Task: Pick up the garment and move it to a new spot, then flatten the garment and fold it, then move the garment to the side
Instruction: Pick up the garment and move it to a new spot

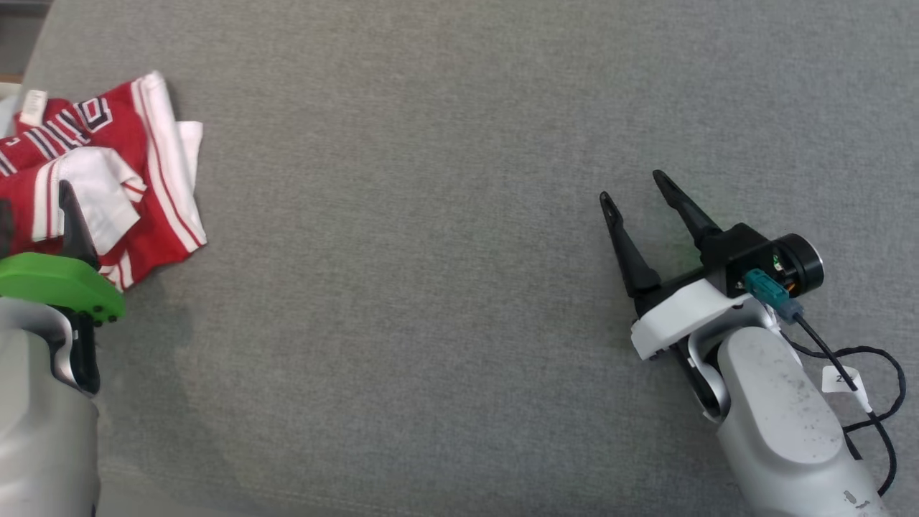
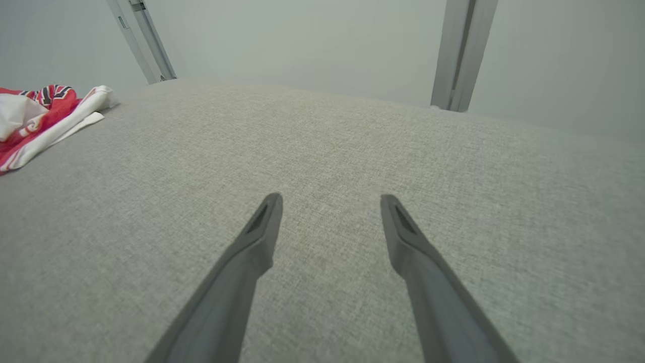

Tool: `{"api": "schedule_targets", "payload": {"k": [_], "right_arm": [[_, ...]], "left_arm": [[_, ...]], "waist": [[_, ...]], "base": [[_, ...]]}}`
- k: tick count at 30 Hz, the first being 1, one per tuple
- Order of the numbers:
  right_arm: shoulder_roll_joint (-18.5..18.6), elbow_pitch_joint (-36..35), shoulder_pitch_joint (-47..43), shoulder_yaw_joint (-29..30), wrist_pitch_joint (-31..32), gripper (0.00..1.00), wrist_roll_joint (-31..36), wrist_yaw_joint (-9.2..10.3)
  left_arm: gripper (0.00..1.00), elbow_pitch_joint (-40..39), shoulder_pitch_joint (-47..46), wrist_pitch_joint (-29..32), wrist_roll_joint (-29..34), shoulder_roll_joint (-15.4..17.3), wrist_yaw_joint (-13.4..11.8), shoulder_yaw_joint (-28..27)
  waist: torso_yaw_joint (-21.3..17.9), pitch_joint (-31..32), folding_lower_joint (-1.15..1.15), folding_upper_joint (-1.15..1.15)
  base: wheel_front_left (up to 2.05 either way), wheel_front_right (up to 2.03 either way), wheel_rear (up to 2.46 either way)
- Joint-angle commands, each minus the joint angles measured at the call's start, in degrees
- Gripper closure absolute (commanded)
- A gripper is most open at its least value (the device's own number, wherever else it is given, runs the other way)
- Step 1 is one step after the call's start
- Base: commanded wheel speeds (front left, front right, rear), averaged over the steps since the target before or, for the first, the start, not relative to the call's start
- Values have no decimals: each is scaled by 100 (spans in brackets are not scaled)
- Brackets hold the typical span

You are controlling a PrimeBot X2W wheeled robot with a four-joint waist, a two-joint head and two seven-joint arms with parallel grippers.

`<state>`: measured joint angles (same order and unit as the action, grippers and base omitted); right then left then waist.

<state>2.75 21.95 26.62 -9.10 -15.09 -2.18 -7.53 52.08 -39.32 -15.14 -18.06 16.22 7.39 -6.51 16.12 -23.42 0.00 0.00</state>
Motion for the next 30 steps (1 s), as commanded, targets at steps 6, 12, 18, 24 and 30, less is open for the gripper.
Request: {"api": "schedule_targets", "payload": {"k": [6,12,18,24,30], "right_arm": [[42,-26,97,84,-6,0,47,8],[45,-75,25,129,-3,0,-131,8],[36,-159,-107,221,-4,0,-265,8],[32,-187,-317,224,-5,0,-573,8],[27,-186,-538,214,-5,0,-798,9]], "left_arm": [[0,1192,-679,127,-18,300,11,263],[100,1642,-808,131,-309,152,11,465],[100,772,-918,-15,-558,184,12,733],[100,-1250,-583,-4,-536,147,12,1185],[100,-2290,-450,-5,-585,-22,12,1858]], "waist": [[-535,-558,0,0],[-645,-501,0,0],[-650,-237,0,0],[-898,216,0,0],[-1368,594,0,0]], "base": [[0,0,0],[0,0,0],[0,0,0],[0,0,0],[0,0,0]]}}
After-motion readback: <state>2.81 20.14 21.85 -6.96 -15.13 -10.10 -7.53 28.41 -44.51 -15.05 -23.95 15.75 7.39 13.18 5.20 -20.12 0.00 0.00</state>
